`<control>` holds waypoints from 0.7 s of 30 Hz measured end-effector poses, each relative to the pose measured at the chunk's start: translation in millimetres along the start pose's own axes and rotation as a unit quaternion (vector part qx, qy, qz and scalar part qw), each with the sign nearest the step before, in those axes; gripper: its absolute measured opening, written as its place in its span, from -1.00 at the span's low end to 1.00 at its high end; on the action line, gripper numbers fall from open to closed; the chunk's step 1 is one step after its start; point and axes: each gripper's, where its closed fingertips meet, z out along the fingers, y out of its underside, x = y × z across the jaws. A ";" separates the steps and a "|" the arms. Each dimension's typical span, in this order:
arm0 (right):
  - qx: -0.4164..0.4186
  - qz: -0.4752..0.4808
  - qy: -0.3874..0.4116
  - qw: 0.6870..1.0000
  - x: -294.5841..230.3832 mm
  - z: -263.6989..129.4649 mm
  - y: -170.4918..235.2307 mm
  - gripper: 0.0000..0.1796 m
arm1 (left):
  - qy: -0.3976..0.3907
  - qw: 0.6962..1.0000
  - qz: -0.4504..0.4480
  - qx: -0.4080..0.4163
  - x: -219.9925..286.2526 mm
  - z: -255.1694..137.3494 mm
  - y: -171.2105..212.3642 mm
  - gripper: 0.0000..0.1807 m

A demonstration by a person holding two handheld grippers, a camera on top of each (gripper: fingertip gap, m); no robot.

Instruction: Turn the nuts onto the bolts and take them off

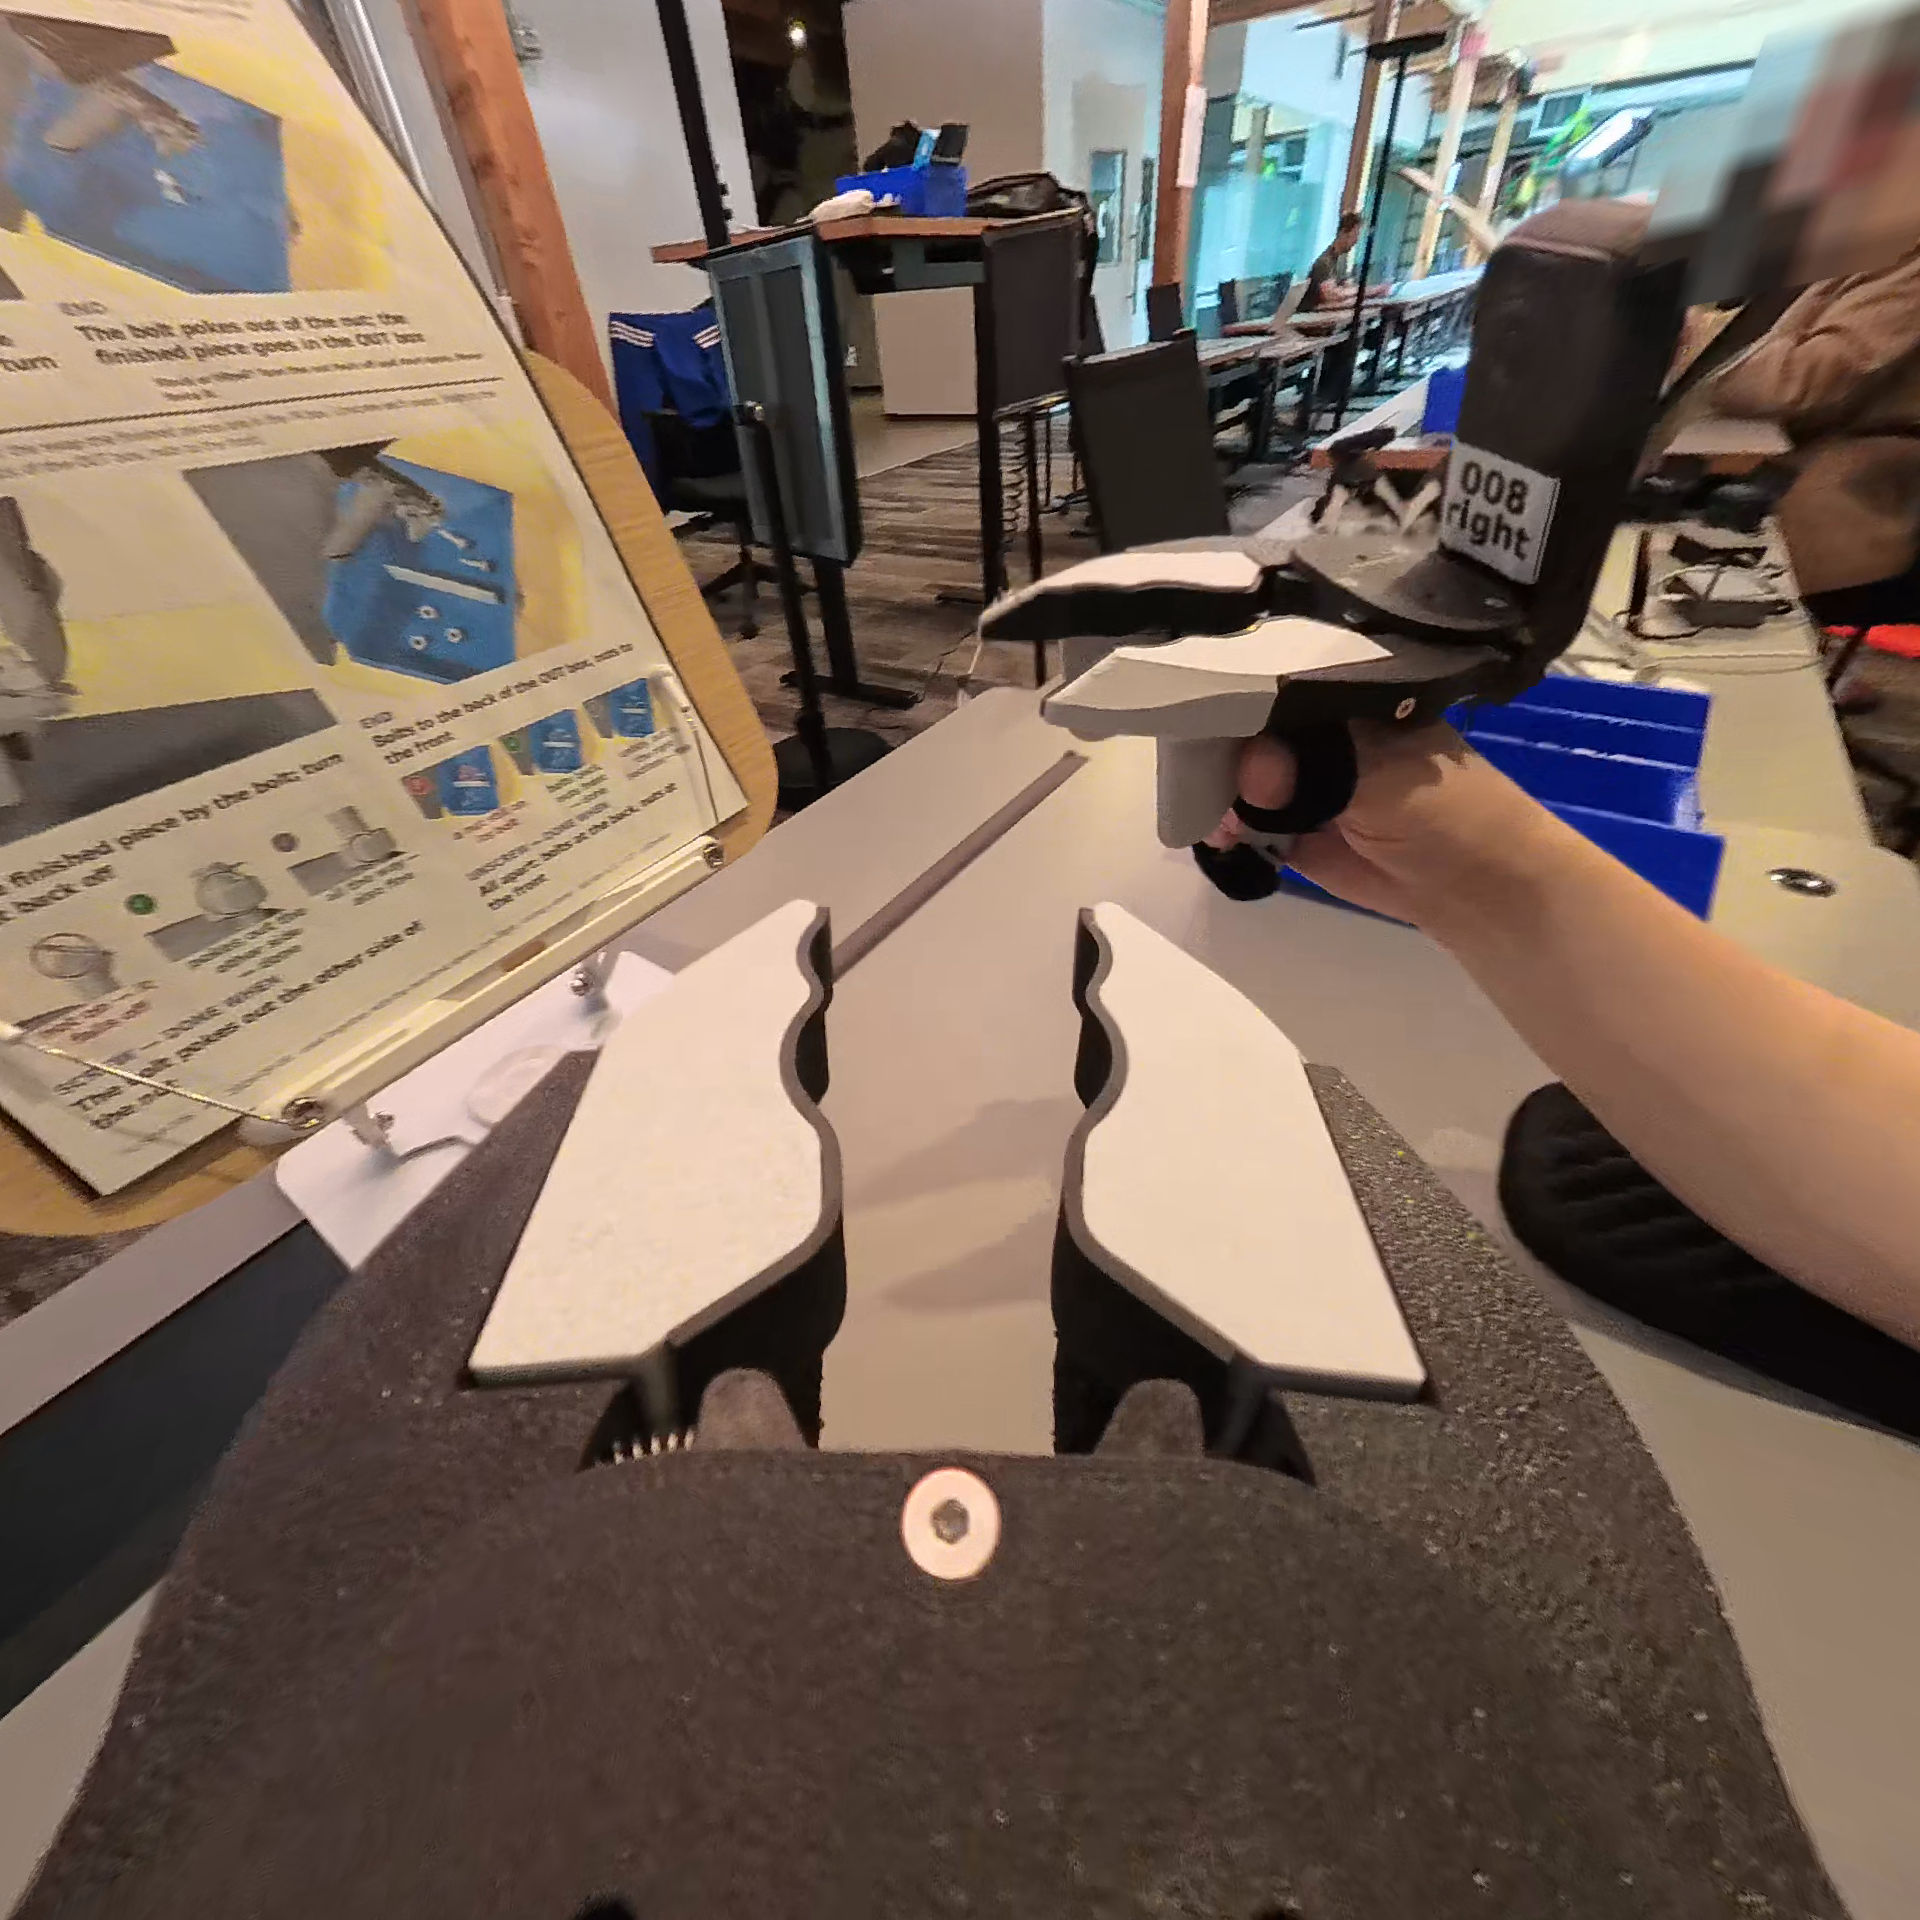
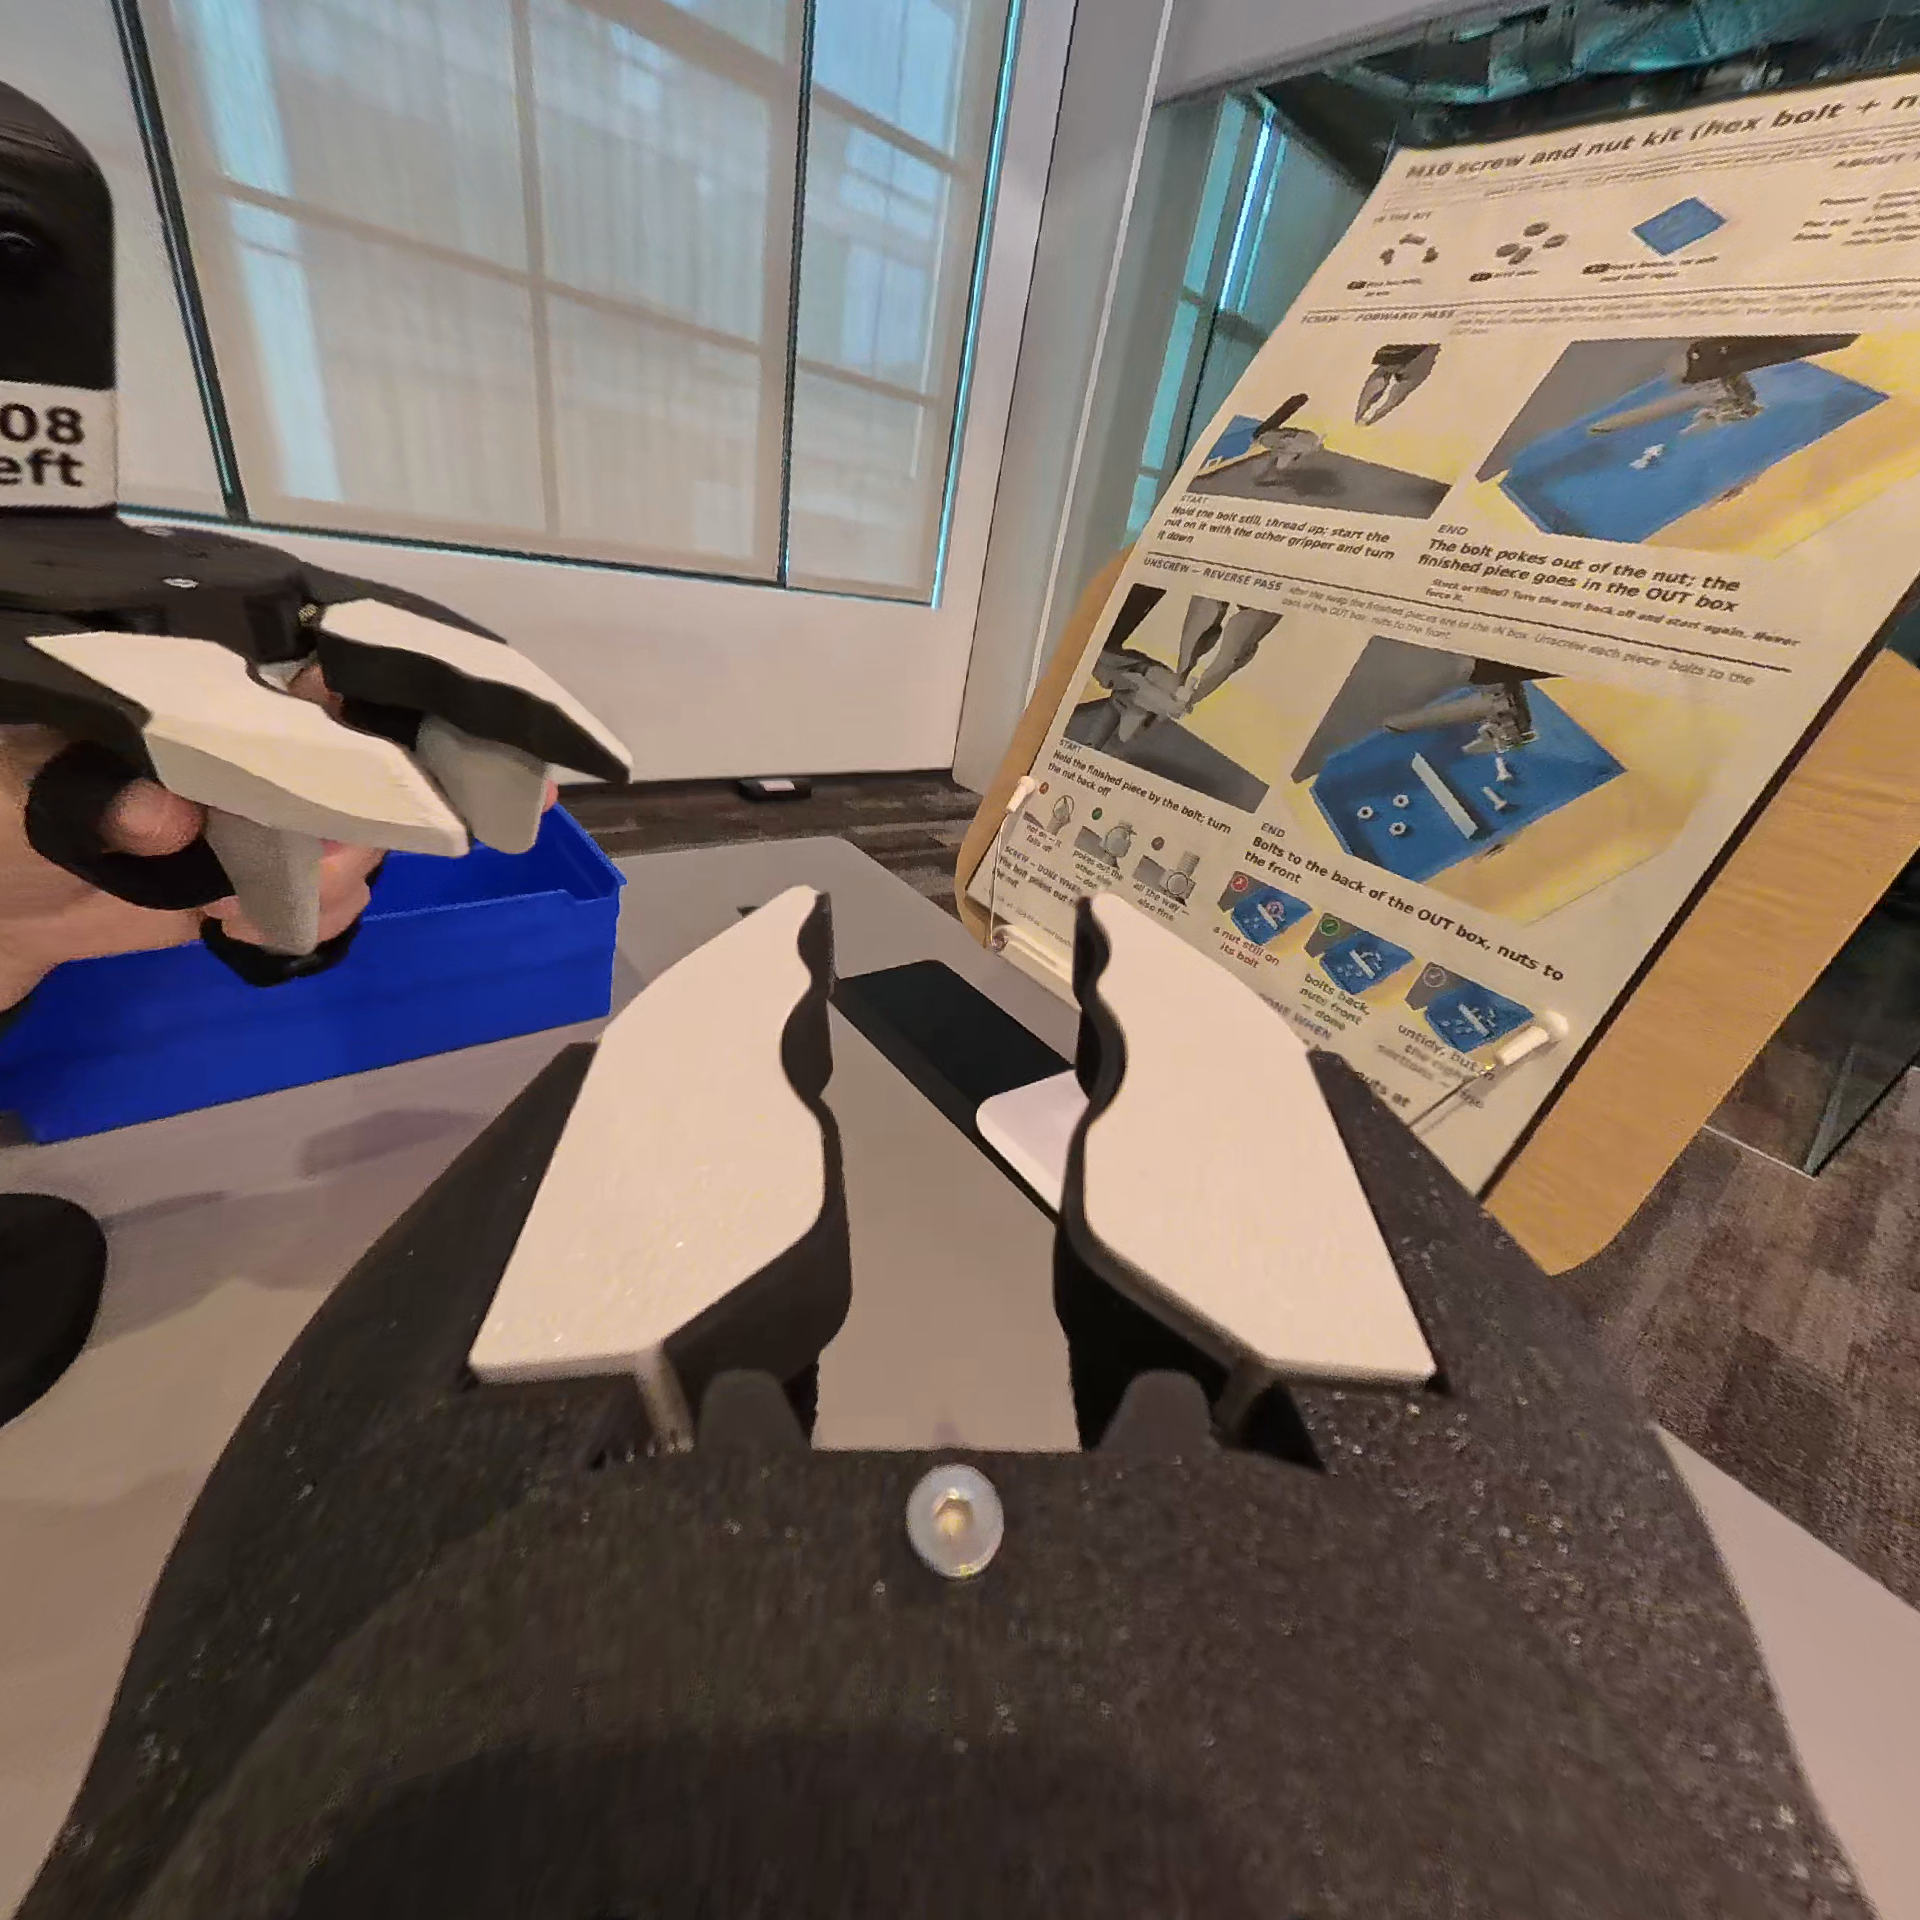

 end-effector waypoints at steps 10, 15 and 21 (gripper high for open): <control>-0.057 0.005 0.040 0.998 32.5 -21.5 49.0 -0.68 | -0.037 0.999 0.008 -0.035 5.7 -18.2 -11.8 -0.53; -0.071 0.033 0.015 0.997 28.3 -19.1 60.9 -0.68 | -0.088 0.993 -0.010 -0.080 -12.1 -72.5 -21.4 -0.55; -0.154 -0.048 -0.001 0.987 16.0 -12.3 85.9 -0.67 | -0.220 0.955 -0.009 -0.201 -74.3 -191.7 14.8 -0.57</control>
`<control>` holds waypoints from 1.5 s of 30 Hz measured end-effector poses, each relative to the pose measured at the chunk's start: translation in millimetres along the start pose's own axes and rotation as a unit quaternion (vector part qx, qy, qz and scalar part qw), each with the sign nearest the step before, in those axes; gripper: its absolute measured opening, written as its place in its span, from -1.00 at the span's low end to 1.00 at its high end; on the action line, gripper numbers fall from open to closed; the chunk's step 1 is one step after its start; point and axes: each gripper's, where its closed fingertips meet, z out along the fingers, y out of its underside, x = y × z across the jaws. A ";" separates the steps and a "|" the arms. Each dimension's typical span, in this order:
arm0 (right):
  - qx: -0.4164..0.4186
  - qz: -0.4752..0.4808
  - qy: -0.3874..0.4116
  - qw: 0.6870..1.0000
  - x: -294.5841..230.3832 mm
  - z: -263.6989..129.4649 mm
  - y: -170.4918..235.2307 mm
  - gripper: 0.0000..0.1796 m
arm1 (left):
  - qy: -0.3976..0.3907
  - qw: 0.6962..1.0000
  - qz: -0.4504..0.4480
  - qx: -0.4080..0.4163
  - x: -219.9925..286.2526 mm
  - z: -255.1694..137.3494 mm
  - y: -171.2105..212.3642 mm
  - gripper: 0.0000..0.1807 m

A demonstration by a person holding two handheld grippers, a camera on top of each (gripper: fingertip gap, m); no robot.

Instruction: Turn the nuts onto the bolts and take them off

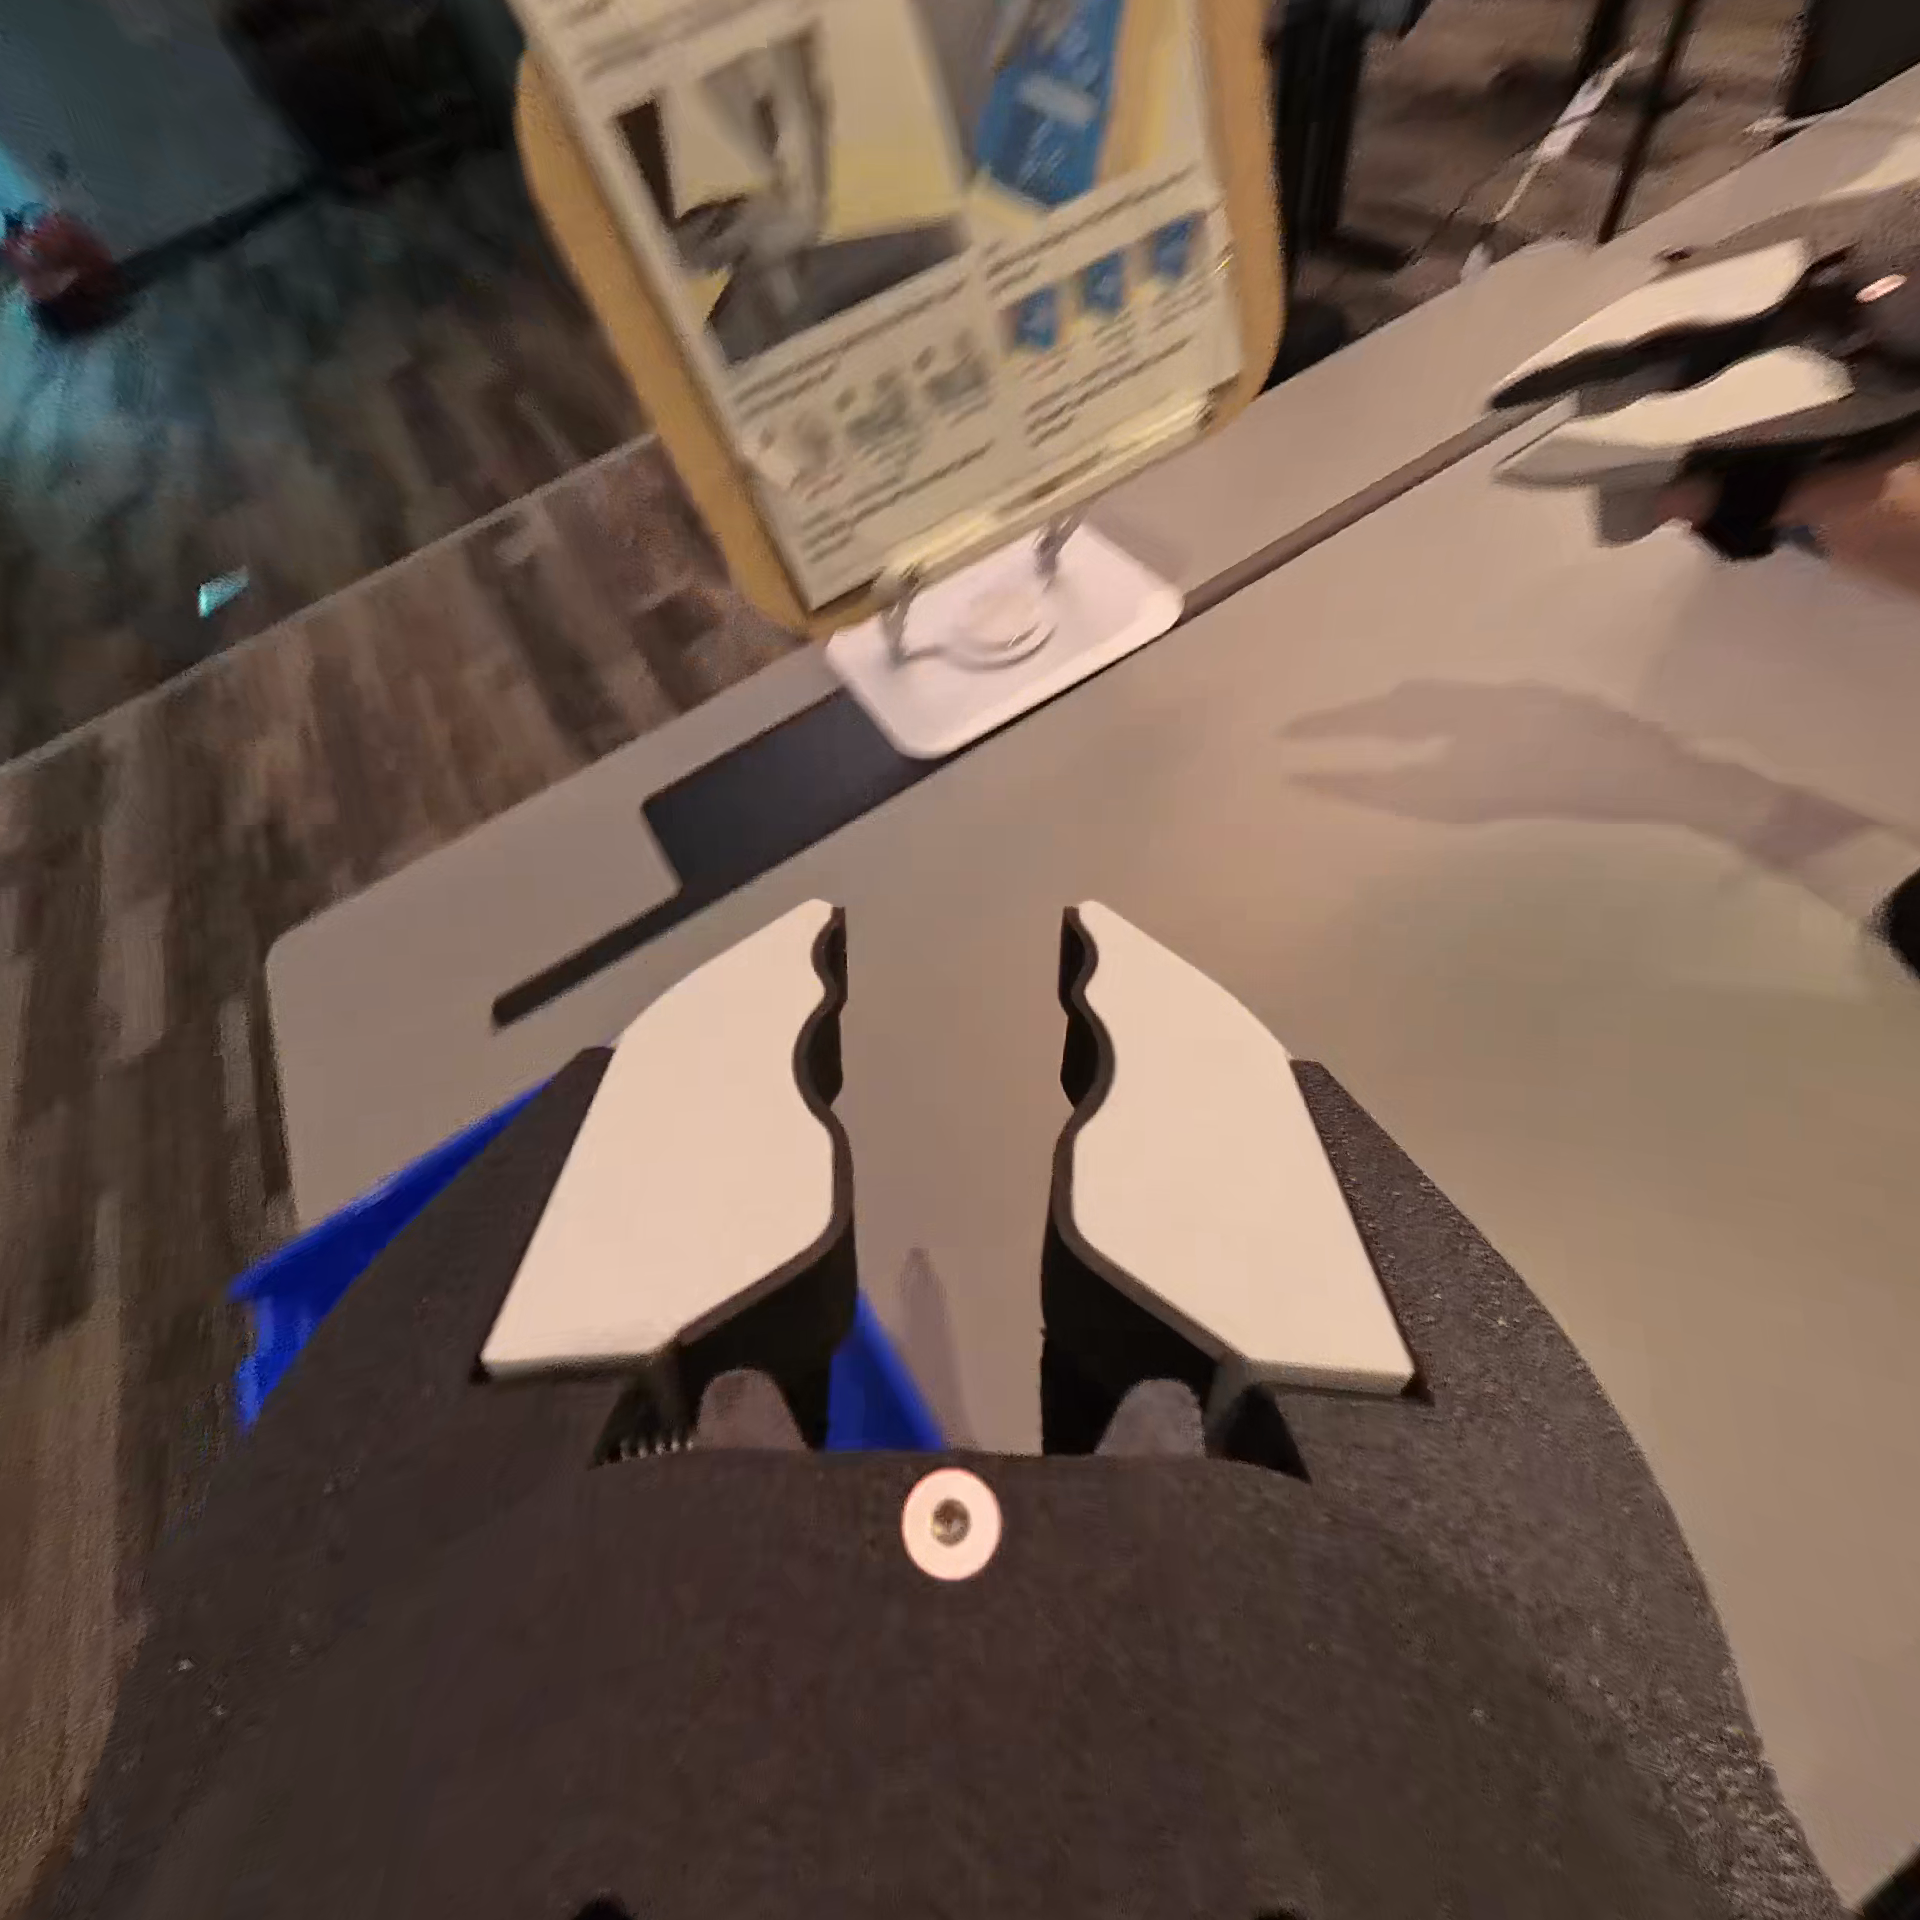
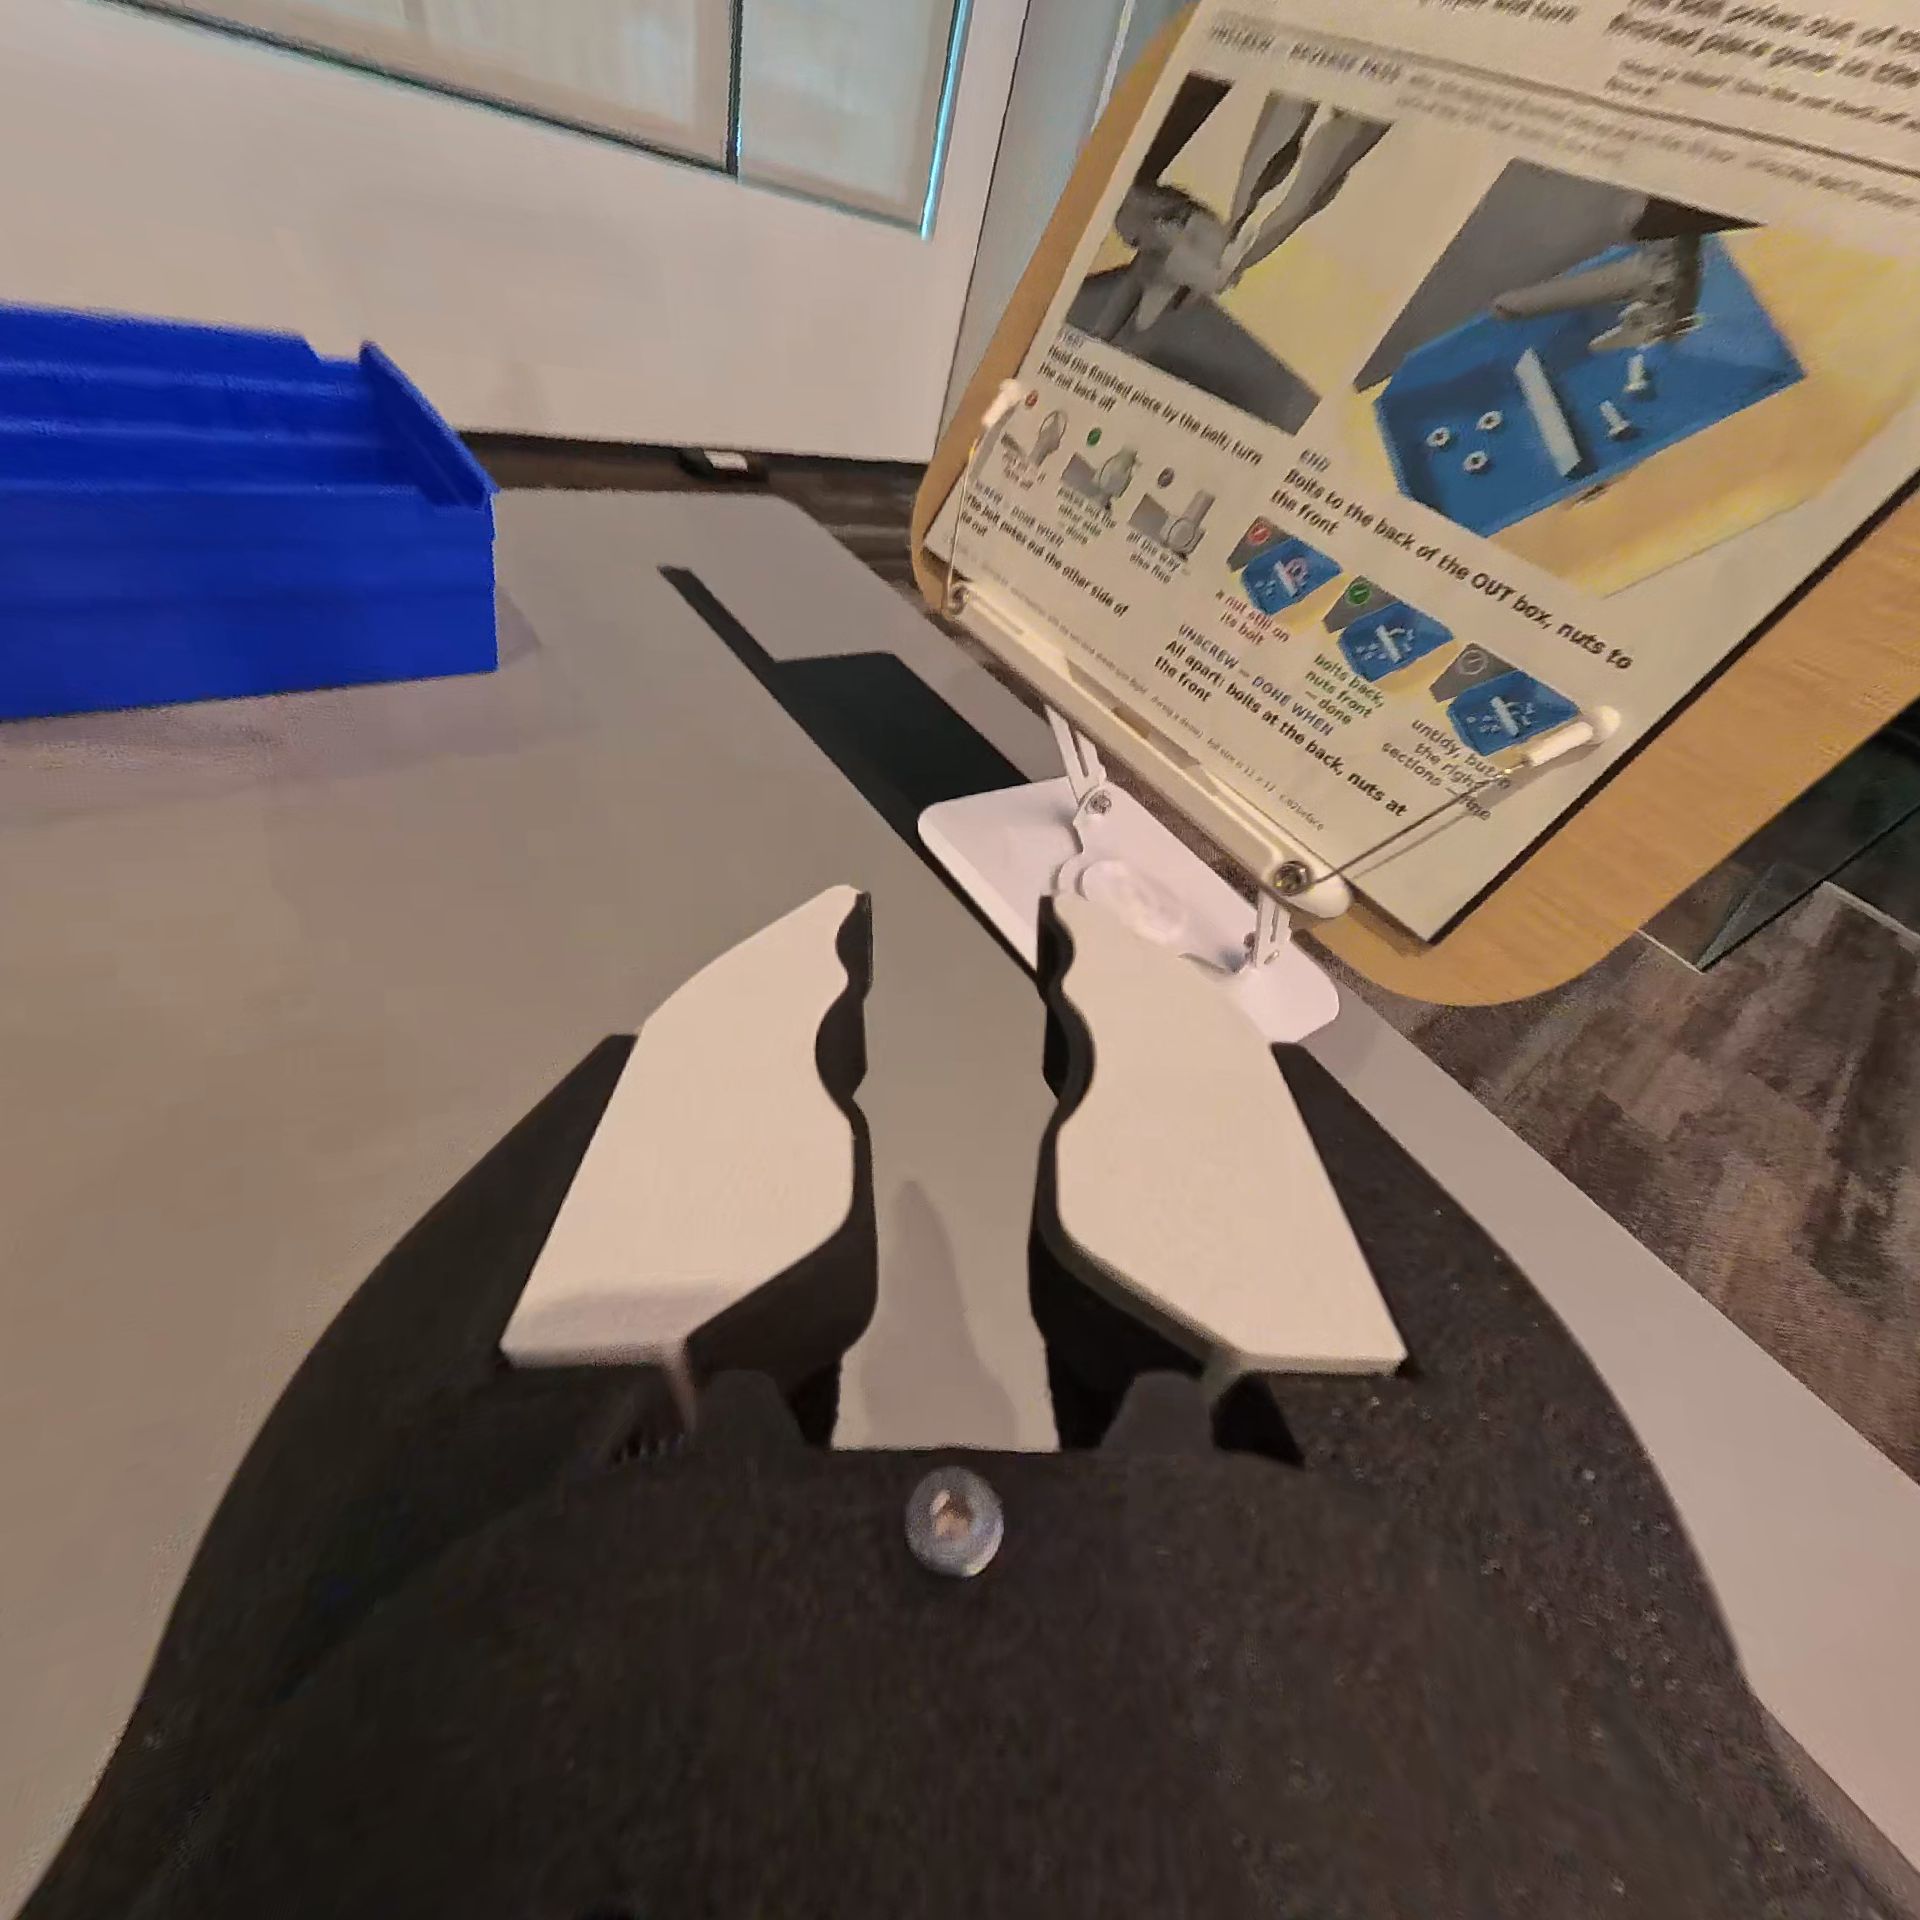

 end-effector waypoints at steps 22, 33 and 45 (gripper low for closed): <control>-0.023 0.036 -0.007 0.999 -6.6 11.4 11.2 -0.68 | -0.015 0.931 -0.259 -0.257 -122.1 71.8 230.5 -0.77; -0.075 0.008 -0.002 0.997 -7.0 15.6 26.5 -0.67 | -0.019 0.890 -0.307 -0.338 -122.7 109.1 255.0 -0.68; -0.051 -0.013 0.005 0.999 -9.6 13.9 8.1 -0.69 | -0.032 0.870 -0.252 -0.422 -118.4 103.1 272.7 -0.89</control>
